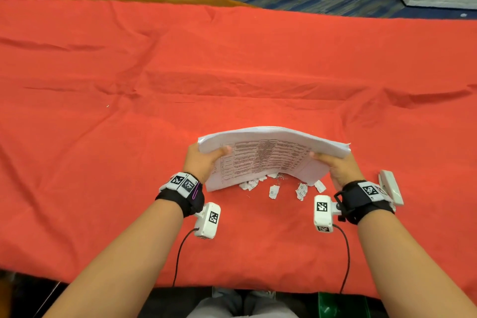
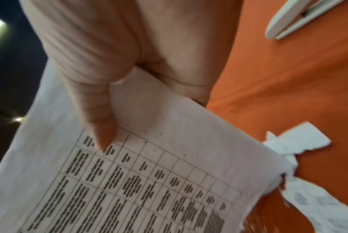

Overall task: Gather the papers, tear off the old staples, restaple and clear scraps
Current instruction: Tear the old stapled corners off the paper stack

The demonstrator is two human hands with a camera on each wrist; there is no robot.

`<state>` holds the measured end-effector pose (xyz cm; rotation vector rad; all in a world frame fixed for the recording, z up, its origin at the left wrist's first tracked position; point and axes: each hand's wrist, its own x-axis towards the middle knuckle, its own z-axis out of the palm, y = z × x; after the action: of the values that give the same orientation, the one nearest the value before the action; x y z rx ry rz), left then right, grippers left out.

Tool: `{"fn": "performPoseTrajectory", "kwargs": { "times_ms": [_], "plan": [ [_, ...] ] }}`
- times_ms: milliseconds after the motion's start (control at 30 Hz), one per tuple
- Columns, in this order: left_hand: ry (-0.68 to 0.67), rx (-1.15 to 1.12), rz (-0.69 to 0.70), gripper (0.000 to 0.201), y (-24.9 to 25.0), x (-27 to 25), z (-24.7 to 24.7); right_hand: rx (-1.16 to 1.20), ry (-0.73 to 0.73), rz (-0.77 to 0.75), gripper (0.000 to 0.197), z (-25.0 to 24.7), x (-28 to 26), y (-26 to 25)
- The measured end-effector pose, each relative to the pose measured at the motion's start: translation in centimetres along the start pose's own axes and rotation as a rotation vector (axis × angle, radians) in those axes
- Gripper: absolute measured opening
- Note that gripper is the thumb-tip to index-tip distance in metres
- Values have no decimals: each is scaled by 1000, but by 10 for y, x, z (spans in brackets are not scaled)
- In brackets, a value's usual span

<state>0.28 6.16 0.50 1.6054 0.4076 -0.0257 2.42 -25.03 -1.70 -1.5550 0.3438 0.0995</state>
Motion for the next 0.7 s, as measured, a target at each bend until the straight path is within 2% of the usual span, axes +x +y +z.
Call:
{"fn": "performPoseTrajectory", "kwargs": {
  "times_ms": [67, 133, 233, 300, 333, 400, 467, 533, 567, 633, 700],
  "plan": [
    [-11, 0, 49, 22, 22, 0, 6, -6, 53, -29, 69, -6, -1, -19],
    [-45, 25, 126, 18, 47, -2, 12, -172, 128, -103, 77, -8, -5, -49],
    [-116, 76, 249, 19, 83, -4, 23, -515, 258, -378, 99, -5, -12, -99],
    [-155, 171, 345, 17, 104, -7, 33, -787, 247, -582, 102, 12, -23, -128],
    [-167, 245, 395, 12, 113, -9, 40, -901, 189, -637, 98, 25, -28, -140],
    [-183, 384, 494, 9, 129, -15, 54, -971, -30, -631, 79, 50, -33, -159],
    [-207, 478, 568, 13, 141, -21, 65, -883, -211, -574, 43, 63, -34, -168],
    [-221, 562, 611, 9, 151, -22, 67, -816, -260, -503, 10, 62, -33, -169],
    [-224, 602, 613, 9, 153, -19, 64, -782, -257, -468, 3, 58, -32, -167],
    [-224, 650, 599, 15, 153, -11, 50, -672, -196, -422, 16, 42, -30, -162],
    [-251, 531, 535, 15, 148, -3, 32, -498, -134, -395, 17, 24, -28, -156]
  ]
}}
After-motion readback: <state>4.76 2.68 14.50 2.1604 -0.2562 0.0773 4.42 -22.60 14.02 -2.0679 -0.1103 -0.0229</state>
